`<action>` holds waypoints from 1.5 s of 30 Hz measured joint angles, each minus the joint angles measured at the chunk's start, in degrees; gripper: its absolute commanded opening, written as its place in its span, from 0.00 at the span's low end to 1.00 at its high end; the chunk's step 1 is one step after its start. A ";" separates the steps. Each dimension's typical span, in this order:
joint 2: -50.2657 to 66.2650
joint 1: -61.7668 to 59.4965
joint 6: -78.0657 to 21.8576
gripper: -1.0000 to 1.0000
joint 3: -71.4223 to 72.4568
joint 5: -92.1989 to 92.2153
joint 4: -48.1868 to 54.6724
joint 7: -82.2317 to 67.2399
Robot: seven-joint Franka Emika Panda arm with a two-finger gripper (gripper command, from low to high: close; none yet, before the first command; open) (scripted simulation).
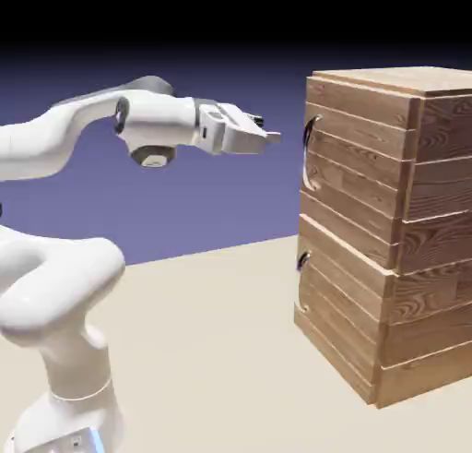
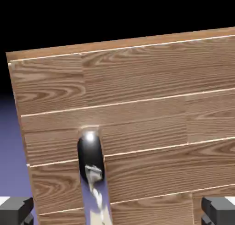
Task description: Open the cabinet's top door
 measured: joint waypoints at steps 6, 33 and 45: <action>-6.61 -6.35 -2.50 0.50 7.56 14.95 1.16 -6.28; -12.77 -11.25 -39.49 0.00 3.23 34.19 -13.81 -27.85; -6.94 -18.29 -69.39 0.00 -14.40 20.74 -22.48 -37.99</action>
